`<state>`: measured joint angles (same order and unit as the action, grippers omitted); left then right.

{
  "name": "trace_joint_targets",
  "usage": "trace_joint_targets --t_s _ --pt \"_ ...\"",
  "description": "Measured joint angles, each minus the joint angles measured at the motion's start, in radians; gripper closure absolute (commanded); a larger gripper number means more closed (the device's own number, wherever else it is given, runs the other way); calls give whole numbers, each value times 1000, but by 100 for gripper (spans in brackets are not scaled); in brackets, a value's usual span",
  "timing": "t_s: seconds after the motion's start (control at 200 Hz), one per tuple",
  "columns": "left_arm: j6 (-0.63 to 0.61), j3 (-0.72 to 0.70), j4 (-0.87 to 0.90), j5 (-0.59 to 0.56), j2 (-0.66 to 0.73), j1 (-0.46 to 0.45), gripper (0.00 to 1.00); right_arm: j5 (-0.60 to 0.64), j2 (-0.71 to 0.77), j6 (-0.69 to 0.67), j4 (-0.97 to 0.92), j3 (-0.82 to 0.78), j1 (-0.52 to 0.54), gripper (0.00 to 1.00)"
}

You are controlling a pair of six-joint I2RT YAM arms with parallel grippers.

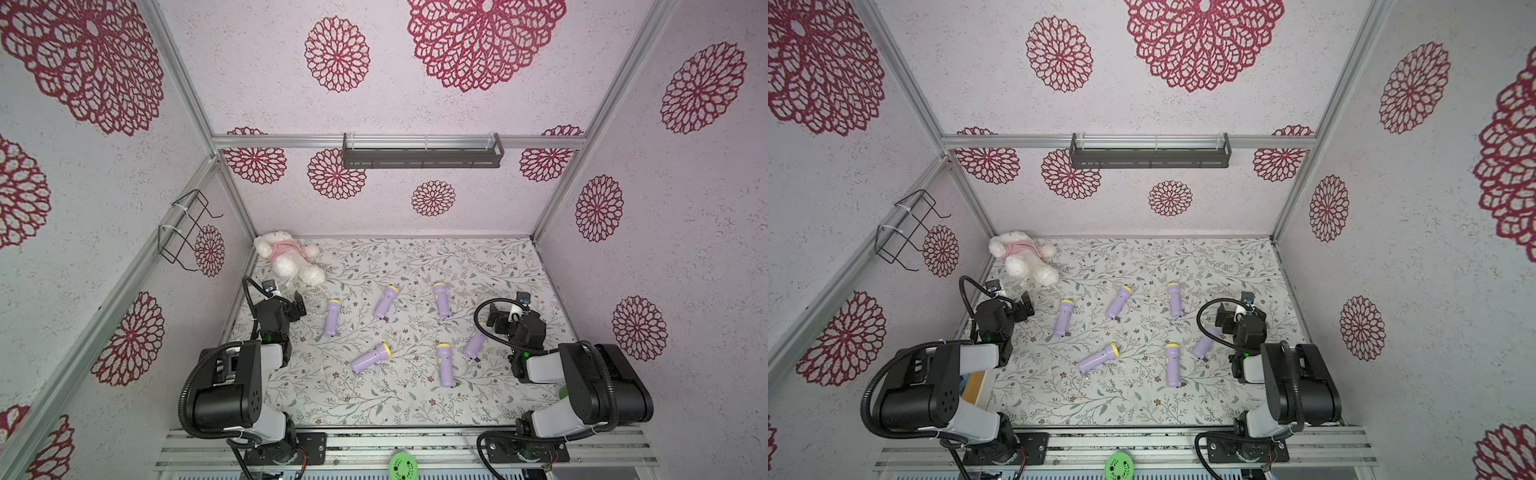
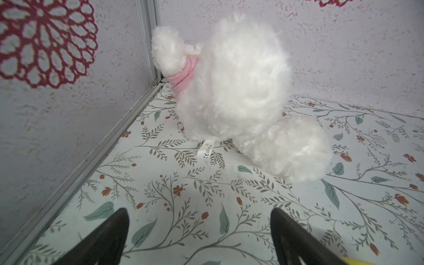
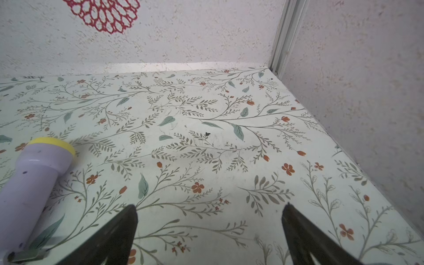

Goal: Close the plug at the bottom of the flashlight
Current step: Pick up the flashlight from the center of the board.

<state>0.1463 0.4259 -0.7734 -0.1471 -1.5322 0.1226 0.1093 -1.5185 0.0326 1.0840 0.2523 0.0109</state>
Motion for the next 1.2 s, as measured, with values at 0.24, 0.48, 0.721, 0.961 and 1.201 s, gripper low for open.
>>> trace_joint_targets --t_s 0.24,0.48,0.721,0.961,1.201 --pt "0 0 0 0 0 0 3 0 0 0 0 0 0 1" --pt "0 0 0 0 0 1 3 0 0 0 0 0 0 1" --pt "0 0 0 0 0 1 3 0 0 0 0 0 0 1" --pt "0 0 0 0 0 1 3 0 0 0 0 0 0 1" --pt "0 40 147 -37 63 -16 3 19 219 -8 -140 -1 17 1"
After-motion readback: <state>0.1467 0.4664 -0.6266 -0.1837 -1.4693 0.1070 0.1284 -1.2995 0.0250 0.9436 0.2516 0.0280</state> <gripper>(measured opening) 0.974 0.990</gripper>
